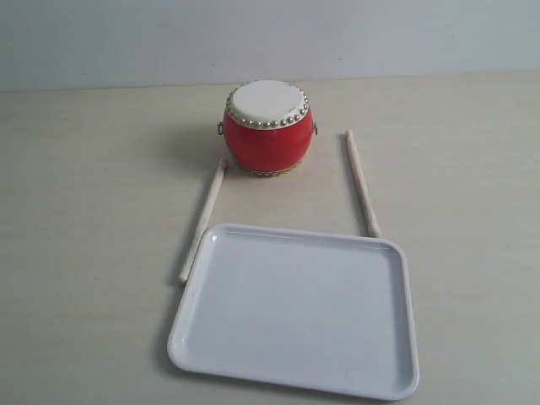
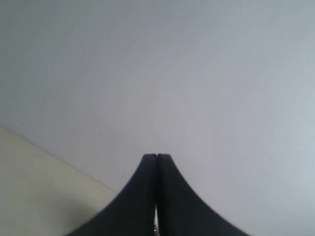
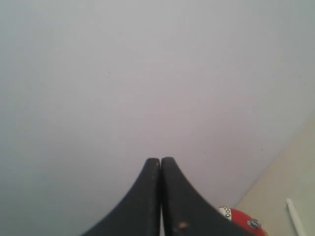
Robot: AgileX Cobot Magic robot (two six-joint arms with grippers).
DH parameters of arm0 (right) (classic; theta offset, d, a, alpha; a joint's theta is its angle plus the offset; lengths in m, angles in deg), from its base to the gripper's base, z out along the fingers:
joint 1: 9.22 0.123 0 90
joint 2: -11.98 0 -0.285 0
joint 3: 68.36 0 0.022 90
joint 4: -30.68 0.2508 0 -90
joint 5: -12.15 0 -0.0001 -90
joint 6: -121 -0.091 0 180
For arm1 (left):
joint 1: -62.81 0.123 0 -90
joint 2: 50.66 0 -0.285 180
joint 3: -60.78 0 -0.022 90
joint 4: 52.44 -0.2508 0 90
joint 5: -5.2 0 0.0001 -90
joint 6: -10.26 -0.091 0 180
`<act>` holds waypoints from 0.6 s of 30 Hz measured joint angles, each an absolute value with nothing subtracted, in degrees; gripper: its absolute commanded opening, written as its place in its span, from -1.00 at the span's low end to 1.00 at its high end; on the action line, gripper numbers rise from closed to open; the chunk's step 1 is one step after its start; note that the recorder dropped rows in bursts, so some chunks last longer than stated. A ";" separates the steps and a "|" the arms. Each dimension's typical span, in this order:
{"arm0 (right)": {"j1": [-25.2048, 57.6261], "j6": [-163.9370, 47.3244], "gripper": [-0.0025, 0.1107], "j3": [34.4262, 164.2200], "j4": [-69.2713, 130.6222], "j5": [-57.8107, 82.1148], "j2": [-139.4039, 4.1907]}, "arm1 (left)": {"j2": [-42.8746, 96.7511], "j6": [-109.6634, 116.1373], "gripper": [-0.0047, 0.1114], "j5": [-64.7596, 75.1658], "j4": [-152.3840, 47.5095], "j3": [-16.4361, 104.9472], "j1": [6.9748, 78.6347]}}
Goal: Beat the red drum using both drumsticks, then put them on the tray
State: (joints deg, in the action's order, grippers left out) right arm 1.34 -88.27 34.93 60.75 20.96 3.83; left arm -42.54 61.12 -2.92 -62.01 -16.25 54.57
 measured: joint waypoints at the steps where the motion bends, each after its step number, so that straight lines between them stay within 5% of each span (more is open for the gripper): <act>1: 1.34 -88.27 -0.96 34.93 60.75 20.87 3.83 | -42.54 61.78 -0.92 -3.39 -62.01 -16.25 54.57; 8: 1.34 -88.27 -0.96 34.93 60.75 19.85 3.83 | -40.23 62.77 -0.92 -3.79 -72.22 -11.73 54.57; 18: 1.34 -88.27 -0.96 34.93 60.75 17.92 3.83 | -15.09 62.74 -0.92 6.46 -85.06 8.30 54.57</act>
State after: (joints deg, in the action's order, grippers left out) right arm 1.34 -88.27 34.93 60.75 17.92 3.83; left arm -15.09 62.74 6.46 -85.06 8.30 54.57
